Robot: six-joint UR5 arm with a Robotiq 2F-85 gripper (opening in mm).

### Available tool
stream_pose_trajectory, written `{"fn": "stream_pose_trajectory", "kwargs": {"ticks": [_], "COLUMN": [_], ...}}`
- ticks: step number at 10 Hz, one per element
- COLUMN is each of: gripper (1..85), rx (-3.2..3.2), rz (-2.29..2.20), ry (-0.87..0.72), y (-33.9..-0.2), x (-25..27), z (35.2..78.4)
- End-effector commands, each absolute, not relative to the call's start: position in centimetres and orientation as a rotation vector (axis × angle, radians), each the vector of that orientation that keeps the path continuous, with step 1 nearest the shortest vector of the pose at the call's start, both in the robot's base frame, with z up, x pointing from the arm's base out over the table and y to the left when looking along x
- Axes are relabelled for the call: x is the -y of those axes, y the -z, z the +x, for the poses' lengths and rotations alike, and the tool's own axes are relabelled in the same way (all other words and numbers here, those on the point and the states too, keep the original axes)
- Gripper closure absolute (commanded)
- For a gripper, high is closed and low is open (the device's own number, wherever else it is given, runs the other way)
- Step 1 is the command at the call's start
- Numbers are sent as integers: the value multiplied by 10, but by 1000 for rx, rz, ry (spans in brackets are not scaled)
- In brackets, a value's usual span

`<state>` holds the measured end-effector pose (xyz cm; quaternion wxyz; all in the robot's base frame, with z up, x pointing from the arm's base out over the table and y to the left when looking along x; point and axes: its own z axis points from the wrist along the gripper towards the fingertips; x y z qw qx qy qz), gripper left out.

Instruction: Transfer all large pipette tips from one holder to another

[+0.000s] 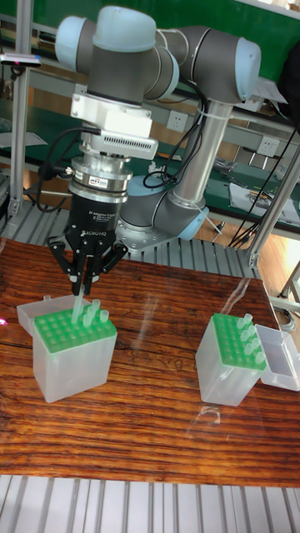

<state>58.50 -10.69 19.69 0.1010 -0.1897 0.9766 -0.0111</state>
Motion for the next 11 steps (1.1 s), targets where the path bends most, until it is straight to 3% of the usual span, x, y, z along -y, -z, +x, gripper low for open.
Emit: {"fn": "stream_pose_trajectory", "kwargs": {"ticks": [1,5,11], "gripper": [847,847,847], "rx": [-2887,-2841,-2826], "rz": [-558,-571,-566], "ry": [23,10,6], "y": [-196,-164,-153], "x": [106,101,97], "z": [586,622,632]}}
